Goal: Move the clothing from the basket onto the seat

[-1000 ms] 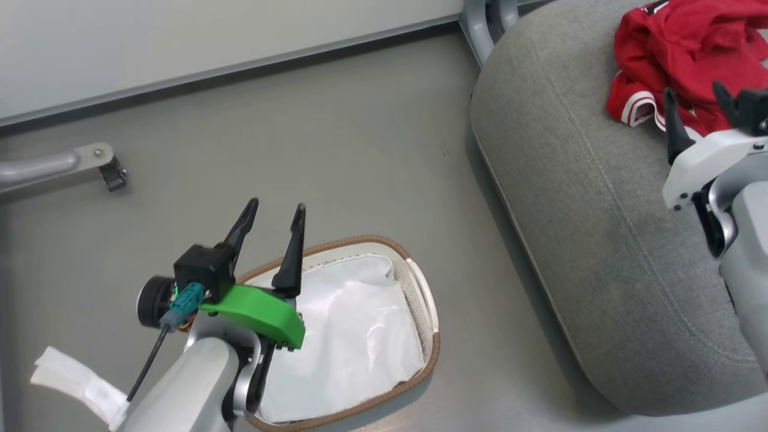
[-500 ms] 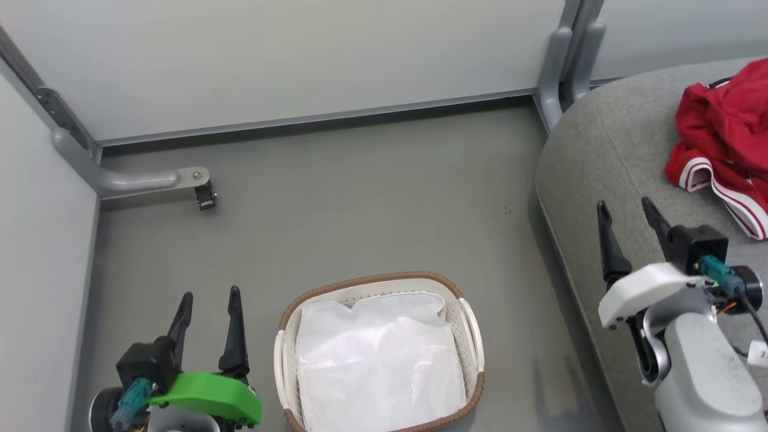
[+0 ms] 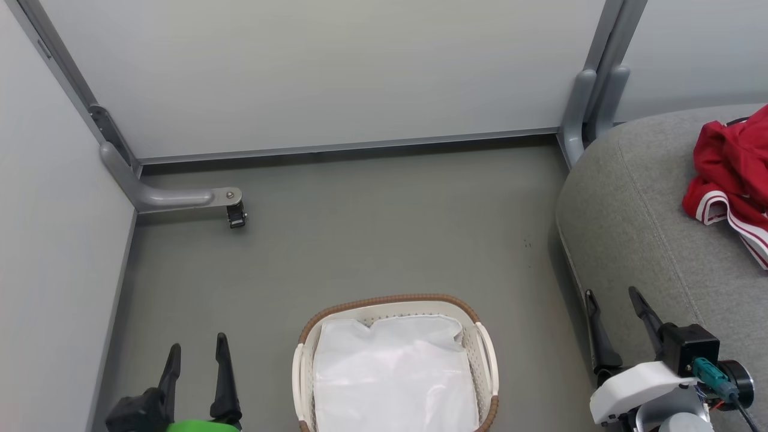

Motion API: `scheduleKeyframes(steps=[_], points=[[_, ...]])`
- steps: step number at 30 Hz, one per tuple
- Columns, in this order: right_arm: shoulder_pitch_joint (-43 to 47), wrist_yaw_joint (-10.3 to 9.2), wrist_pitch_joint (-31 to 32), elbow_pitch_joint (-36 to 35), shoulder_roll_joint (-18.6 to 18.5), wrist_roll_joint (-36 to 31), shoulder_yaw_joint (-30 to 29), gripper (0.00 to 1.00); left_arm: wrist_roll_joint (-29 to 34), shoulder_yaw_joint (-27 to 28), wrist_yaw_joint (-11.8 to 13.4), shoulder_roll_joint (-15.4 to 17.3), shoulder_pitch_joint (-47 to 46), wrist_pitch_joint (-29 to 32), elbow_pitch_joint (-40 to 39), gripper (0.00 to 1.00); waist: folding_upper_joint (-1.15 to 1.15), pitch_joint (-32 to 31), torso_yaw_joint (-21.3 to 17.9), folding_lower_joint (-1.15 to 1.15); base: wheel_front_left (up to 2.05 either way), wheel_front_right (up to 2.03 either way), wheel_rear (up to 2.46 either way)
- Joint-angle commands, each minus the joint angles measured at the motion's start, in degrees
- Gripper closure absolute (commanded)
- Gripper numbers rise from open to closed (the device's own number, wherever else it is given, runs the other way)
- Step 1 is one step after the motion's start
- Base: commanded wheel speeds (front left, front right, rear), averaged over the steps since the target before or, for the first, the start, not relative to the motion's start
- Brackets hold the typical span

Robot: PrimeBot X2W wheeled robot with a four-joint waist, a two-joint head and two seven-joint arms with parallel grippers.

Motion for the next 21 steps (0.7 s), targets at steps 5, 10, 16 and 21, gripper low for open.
scheduleKeyframes(steps=[5,10,16,21], points=[[1.5,-0.08,-0.3,-0.6,-0.2,-0.5,1.3,0.00,1.7,3.7,-1.5,-1.6,2.7,0.0,-1.0,0.00,0.00,-1.2,-0.1,0.01,0.00,0.00,0.00],[1.5,-0.08,-0.3,-0.8,-0.2,0.1,2.2,0.00,2.8,6.3,-3.2,-2.9,4.1,0.0,-1.0,0.00,0.00,-1.5,-0.2,0.01,0.00,0.00,0.00],[1.5,-0.08,-0.3,-0.7,-0.2,0.6,2.9,0.00,4.3,7.9,-4.7,-3.9,4.5,0.0,-0.1,0.00,0.00,-1.8,-0.1,0.01,0.00,0.00,0.00],[1.3,-0.08,-0.3,-0.2,-0.2,0.8,3.4,0.00,5.5,8.0,-5.4,-4.5,4.3,0.0,1.1,0.00,0.00,-1.9,-0.3,0.01,0.00,0.00,0.00]])
